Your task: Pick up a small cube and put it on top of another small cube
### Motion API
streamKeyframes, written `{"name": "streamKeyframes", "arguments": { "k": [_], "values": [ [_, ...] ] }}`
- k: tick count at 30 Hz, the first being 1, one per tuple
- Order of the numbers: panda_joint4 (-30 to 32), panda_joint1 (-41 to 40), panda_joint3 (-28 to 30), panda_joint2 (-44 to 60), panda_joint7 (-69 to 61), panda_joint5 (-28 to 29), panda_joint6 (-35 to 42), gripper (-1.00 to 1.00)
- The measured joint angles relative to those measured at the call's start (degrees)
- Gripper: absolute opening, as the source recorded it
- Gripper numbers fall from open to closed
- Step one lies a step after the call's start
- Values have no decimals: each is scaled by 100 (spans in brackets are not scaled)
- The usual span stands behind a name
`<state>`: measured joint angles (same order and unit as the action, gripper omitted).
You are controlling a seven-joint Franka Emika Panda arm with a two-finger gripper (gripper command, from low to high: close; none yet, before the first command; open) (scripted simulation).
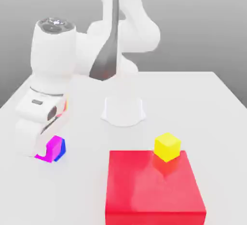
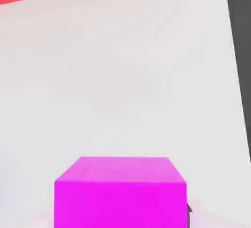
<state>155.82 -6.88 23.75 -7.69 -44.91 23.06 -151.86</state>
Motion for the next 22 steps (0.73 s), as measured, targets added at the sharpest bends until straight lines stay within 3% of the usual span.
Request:
{"name": "streamKeyframes", "arguments": {
  "k": [5,7,15,22],
  "values": [
    [857,-628,935,-808,-1473,184,73,-100],
    [1157,-615,1273,-995,-1924,20,53,-100],
    [1242,456,2029,-152,-3114,-1549,-710,-100],
    [1256,895,2096,734,-4015,-2858,-1538,-100]
  ]
}}
